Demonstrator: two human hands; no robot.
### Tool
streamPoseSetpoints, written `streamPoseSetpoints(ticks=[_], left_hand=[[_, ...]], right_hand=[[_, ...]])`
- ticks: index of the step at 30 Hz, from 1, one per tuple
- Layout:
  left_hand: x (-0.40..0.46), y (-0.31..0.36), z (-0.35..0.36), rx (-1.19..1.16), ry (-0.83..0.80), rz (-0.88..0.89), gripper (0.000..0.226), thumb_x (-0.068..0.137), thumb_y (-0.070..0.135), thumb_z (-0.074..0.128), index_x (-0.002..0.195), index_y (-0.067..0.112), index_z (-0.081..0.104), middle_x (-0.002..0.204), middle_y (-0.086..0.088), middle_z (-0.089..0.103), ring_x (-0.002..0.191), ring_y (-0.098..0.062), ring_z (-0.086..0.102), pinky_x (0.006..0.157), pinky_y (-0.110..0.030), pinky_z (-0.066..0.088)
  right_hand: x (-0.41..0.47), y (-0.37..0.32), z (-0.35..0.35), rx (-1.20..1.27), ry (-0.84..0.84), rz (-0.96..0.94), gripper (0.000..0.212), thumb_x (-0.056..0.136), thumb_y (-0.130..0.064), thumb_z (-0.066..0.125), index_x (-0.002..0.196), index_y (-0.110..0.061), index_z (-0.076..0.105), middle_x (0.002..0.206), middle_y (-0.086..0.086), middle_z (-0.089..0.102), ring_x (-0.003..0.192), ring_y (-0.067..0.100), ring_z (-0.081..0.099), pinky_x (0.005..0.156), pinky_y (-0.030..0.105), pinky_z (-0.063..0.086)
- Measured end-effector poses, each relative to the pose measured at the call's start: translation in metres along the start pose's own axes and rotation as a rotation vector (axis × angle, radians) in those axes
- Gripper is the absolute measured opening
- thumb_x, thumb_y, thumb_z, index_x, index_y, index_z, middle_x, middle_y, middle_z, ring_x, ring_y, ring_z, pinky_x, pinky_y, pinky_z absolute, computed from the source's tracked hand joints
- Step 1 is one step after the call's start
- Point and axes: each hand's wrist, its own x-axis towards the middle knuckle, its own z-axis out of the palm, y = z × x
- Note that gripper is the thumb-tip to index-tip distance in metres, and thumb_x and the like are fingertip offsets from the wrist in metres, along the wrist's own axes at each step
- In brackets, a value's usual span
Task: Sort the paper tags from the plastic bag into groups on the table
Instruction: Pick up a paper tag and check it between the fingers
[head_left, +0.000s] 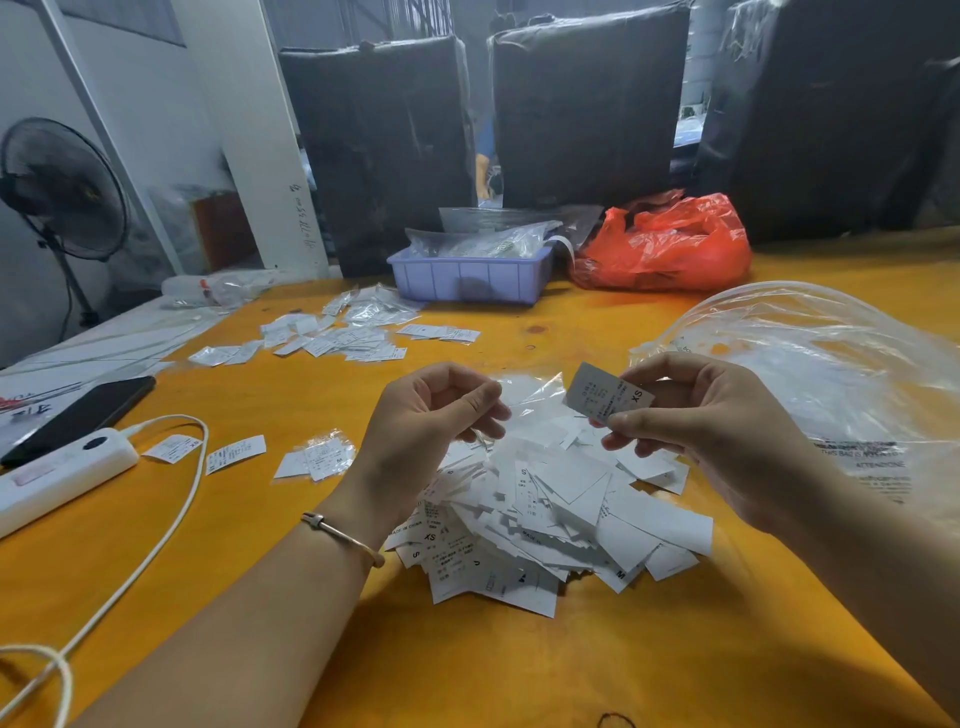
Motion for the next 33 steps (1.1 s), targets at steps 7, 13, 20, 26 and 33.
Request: streamPoseSetpoints(ticks=[7,13,20,26,33], left_hand=[[-0.0004,-0.0002,-0.0002,-0.007,0.009,0.001,0.017,0.074,0.028,0.073,0.083,0.013,0.071,0.077,-0.008,0.076,0.065,-0.018,0.069,0.061,-0.023,0.052],[-0.0004,0.0003,0.0022,-0.016,0.019,0.013,0.023,0.074,0.03,0.073,0.084,0.01,0.07,0.073,-0.006,0.074,0.062,-0.017,0.068,0.059,-0.022,0.05],[-0.0003,0.0015,0.0032,-0.019,0.023,0.019,0.026,0.073,0.032,0.073,0.084,0.008,0.069,0.072,-0.006,0.074,0.061,-0.017,0.067,0.06,-0.025,0.049],[-0.0013,0.0014,0.0027,-0.007,0.022,0.022,0.026,0.074,0.031,0.073,0.085,0.008,0.07,0.072,-0.006,0.074,0.061,-0.017,0.067,0.06,-0.024,0.048],[-0.0017,0.0019,0.0034,-0.003,0.015,0.029,0.025,0.075,0.03,0.072,0.086,0.007,0.069,0.072,-0.006,0.074,0.061,-0.017,0.067,0.059,-0.023,0.049]], right_hand=[[0.001,-0.0001,0.0033,0.03,0.054,0.027,0.008,0.086,-0.004,0.065,0.093,-0.002,0.065,0.079,0.015,0.074,0.062,0.028,0.07,0.049,0.02,0.051],[-0.0001,-0.0036,0.0059,0.146,0.069,0.058,0.008,0.086,-0.006,0.064,0.094,-0.004,0.064,0.078,0.02,0.073,0.057,0.024,0.069,0.045,0.02,0.048],[-0.0013,-0.003,0.007,0.138,0.047,0.068,0.012,0.084,-0.01,0.066,0.094,-0.003,0.064,0.08,0.02,0.073,0.059,0.025,0.07,0.046,0.02,0.049],[-0.0016,-0.0049,0.0068,0.178,0.042,0.056,0.012,0.082,-0.008,0.066,0.093,-0.003,0.063,0.079,0.022,0.073,0.055,0.024,0.067,0.045,0.019,0.047],[-0.0029,-0.0049,0.0075,0.121,0.005,0.037,0.02,0.077,-0.014,0.069,0.093,-0.003,0.064,0.079,0.021,0.073,0.056,0.025,0.068,0.046,0.02,0.048]])
